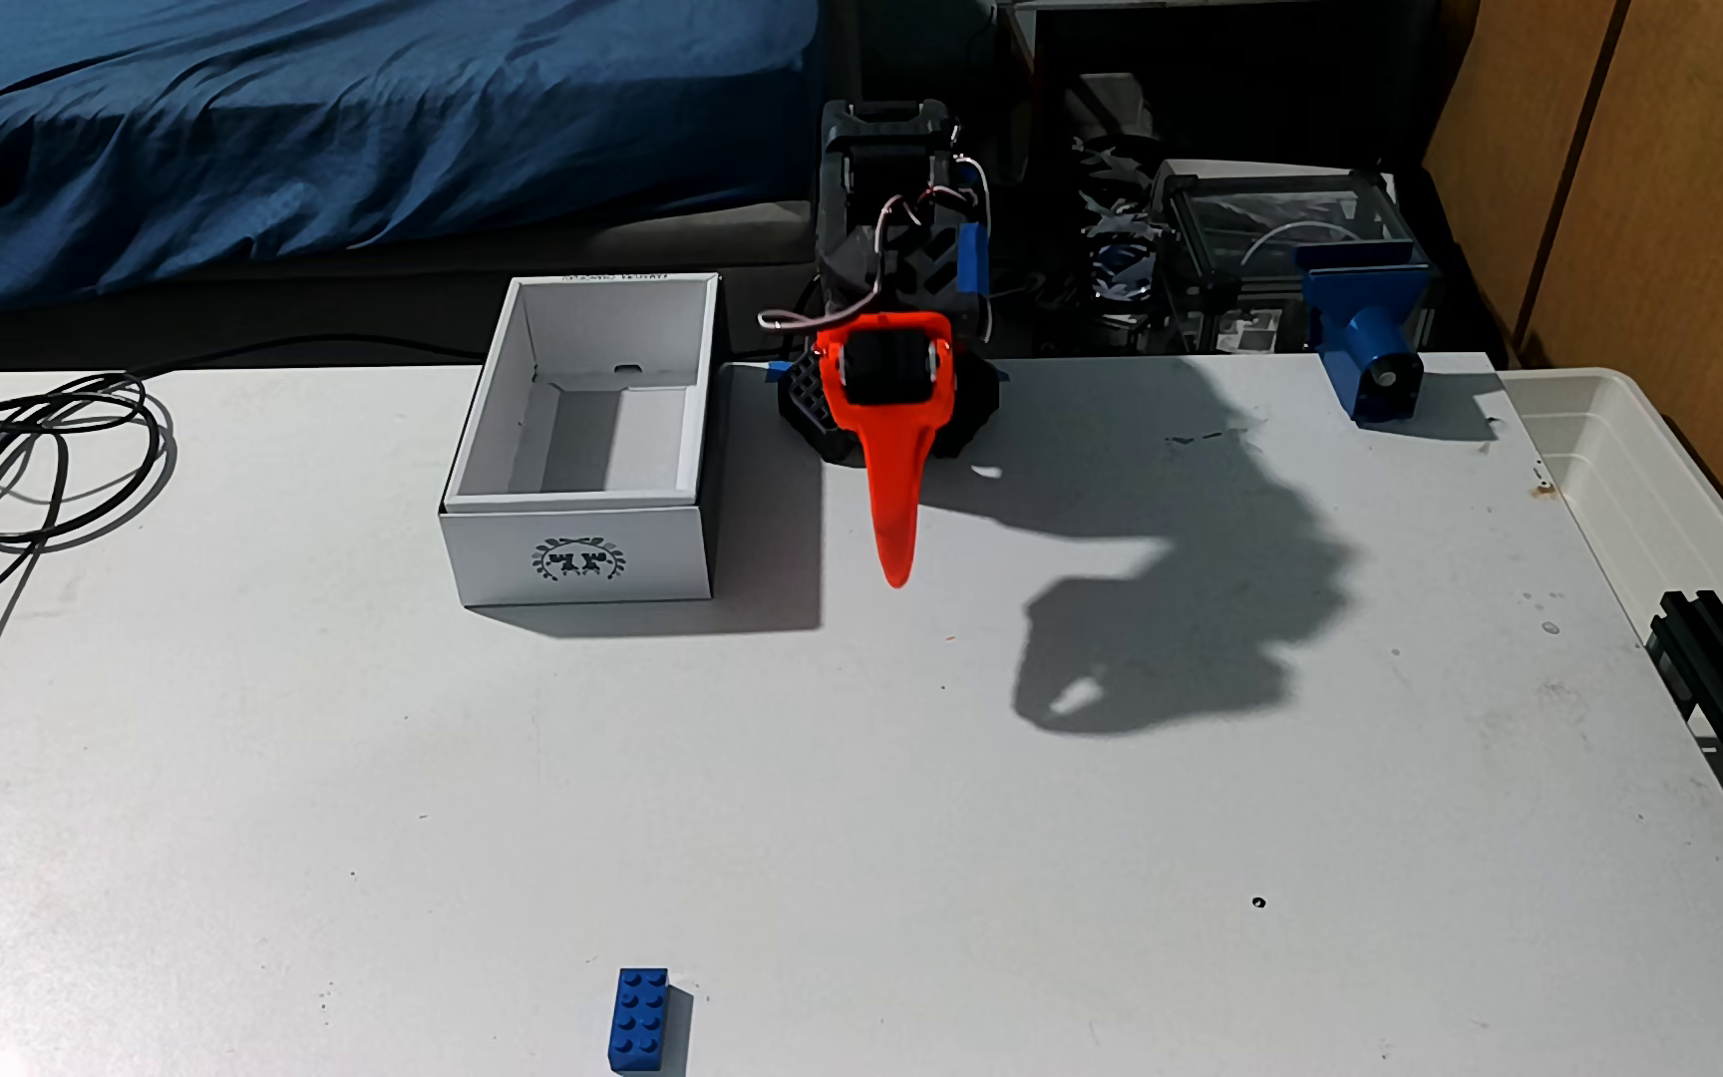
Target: Grab the blue brick and place in box
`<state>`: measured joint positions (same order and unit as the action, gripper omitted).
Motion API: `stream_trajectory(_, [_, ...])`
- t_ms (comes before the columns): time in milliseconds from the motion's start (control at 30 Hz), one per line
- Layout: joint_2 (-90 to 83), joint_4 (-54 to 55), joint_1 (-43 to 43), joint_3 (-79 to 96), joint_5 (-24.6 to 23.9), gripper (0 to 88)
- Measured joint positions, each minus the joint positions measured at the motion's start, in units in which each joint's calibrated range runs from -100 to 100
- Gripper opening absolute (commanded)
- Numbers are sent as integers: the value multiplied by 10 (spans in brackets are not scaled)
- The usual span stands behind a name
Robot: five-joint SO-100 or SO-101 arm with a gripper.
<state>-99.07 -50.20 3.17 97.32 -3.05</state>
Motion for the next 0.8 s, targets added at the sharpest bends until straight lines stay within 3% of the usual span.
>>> stream_trajectory(400, [-1,0,-2,-244,0,10])
stream_trajectory(800, [-3,0,-86,-354,19,9])
